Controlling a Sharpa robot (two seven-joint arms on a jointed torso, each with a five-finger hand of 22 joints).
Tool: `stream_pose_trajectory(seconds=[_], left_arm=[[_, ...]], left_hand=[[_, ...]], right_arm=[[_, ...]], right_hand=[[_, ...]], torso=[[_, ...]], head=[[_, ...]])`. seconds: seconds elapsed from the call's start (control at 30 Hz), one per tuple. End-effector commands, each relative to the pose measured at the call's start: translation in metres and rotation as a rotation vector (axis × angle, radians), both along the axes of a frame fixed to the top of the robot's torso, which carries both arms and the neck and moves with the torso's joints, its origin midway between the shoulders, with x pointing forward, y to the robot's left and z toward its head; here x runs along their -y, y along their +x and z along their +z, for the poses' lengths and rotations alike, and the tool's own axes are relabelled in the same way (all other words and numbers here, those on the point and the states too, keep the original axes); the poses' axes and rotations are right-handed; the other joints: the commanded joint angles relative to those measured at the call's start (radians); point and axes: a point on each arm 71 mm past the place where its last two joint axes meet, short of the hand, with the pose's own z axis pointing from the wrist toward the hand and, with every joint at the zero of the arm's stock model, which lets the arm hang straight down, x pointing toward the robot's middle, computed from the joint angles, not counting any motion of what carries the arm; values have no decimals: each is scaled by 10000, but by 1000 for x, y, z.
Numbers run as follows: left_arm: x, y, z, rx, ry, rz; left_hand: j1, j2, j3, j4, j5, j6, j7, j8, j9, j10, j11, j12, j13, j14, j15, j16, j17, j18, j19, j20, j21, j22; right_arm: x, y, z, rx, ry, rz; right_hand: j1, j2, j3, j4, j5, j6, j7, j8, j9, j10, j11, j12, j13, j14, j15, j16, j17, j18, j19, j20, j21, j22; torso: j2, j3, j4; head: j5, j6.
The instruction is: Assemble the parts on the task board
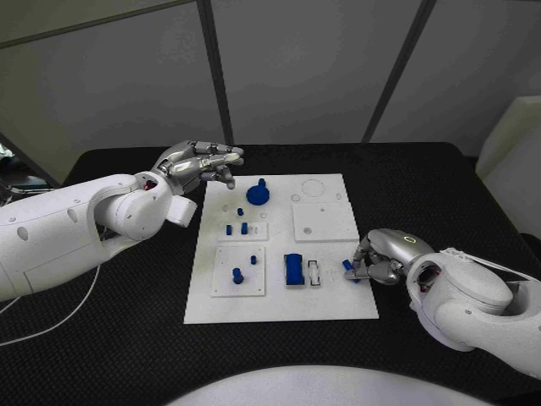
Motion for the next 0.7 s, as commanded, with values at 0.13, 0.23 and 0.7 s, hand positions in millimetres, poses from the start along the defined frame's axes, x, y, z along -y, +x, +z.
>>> stream_pose_trajectory(seconds=[0.13, 0.23, 0.7], left_arm=[[1, -1, 2, 78, -71, -143], [1, -1, 2, 72, -61, -132], [-1, -1, 2, 89, -9, -110]], left_hand=[[13, 62, 35, -46, 24, -73, -17, -37, -10, -88, 16, 52, -14, -27, 59, -54, -9, 569, -85, -6, -25, -11], [12, 65, 37, -46, 24, -73, -17, -37, -9, -89, 16, 53, -14, -28, 60, -55, -10, 569, -87, -5, -25, -11], [52, 77, 66, -77, 30, -72, -20, -33, -8, -92, 11, 59, -14, -34, 54, -56, -19, 574, -93, -10, -18, -7]], right_arm=[[-4, -3, -9, 43, -1578, 649], [-7, -3, -10, 64, -1981, 858], [-3, -10, -9, -879, 177, -440]], right_hand=[[994, 434, 635, -507, -1077, 87, -17, -136, -145, -35, -92, -76, -1654, 892, -85, 6, 1872, -86, 578, -105, 65, 1918], [1349, 470, 1042, -832, -1140, 128, -15, -190, -176, -67, -90, -108, -1663, 896, -86, 17, 1894, -90, 585, -116, 75, 1931], [488, -168, 2408, -774, 461, 228, -4, -442, -288, -16, -86, -54, -1611, 916, -65, 62, 1983, -137, 692, -95, 234, 2094]], torso=[[-2, -3, 12], [-3, -9, 9], [-14, 1, -8]], head=[[2, 0], [8, -1], [8, 25]])
